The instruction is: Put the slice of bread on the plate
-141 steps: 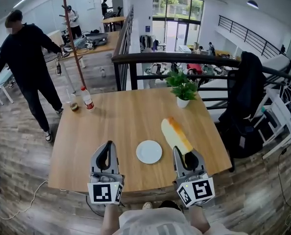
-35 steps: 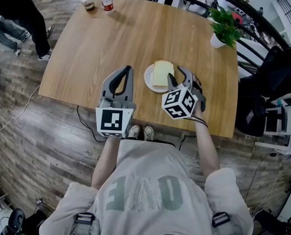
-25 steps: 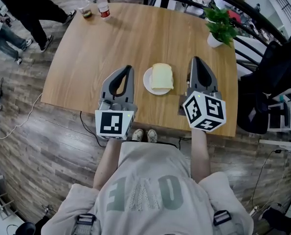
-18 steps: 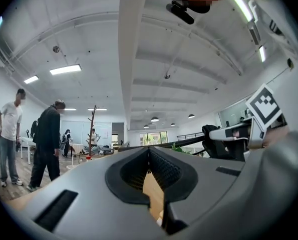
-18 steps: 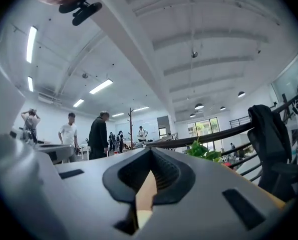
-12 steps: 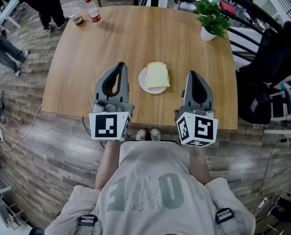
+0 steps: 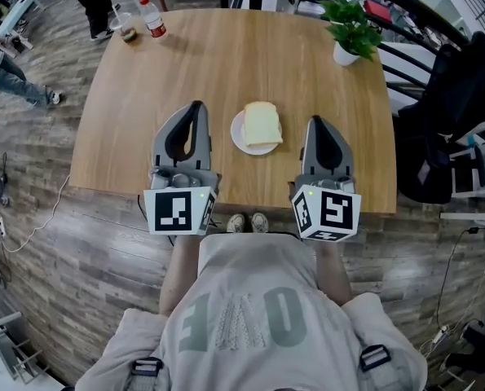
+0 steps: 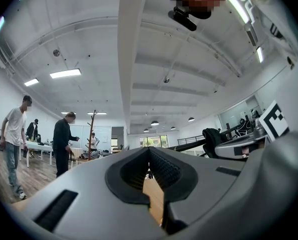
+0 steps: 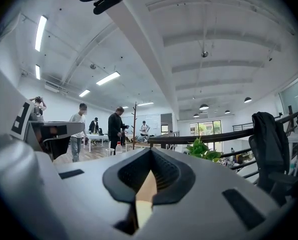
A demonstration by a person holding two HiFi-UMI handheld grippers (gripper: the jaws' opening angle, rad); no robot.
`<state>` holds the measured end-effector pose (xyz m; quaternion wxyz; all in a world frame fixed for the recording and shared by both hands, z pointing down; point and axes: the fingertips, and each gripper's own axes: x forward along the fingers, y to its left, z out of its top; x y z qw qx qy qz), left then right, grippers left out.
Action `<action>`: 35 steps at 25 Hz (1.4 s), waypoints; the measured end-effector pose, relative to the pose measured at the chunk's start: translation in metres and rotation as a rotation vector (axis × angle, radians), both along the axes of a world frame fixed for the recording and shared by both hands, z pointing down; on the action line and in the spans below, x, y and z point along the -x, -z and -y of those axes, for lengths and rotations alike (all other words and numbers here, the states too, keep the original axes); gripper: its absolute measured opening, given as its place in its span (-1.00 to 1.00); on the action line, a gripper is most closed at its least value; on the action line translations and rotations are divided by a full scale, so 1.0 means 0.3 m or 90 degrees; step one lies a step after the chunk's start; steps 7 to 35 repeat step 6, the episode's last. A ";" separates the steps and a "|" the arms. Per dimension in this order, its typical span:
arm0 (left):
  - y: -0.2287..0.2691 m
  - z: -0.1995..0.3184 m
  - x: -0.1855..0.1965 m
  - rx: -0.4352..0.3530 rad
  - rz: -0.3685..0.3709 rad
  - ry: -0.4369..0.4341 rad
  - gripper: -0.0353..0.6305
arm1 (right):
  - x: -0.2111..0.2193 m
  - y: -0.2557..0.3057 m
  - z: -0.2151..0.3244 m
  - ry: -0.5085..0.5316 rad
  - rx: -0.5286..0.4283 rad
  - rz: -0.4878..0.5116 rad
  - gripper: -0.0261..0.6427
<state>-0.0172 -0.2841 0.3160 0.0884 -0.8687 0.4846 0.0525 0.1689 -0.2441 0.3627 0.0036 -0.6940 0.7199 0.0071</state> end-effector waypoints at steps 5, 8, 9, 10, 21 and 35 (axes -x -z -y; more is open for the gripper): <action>0.011 -0.007 0.008 -0.004 -0.004 0.002 -0.87 | 0.000 -0.002 -0.004 -0.006 0.001 -0.005 -0.87; 0.012 -0.009 0.009 -0.005 -0.004 0.003 -0.87 | -0.002 -0.002 -0.005 -0.008 0.001 -0.007 -0.87; 0.012 -0.009 0.009 -0.005 -0.004 0.003 -0.87 | -0.002 -0.002 -0.005 -0.008 0.001 -0.007 -0.87; 0.012 -0.009 0.009 -0.005 -0.004 0.003 -0.87 | -0.002 -0.002 -0.005 -0.008 0.001 -0.007 -0.87; 0.012 -0.009 0.009 -0.005 -0.004 0.003 -0.87 | -0.002 -0.002 -0.005 -0.008 0.001 -0.007 -0.87; 0.012 -0.009 0.009 -0.005 -0.004 0.003 -0.87 | -0.002 -0.002 -0.005 -0.008 0.001 -0.007 -0.87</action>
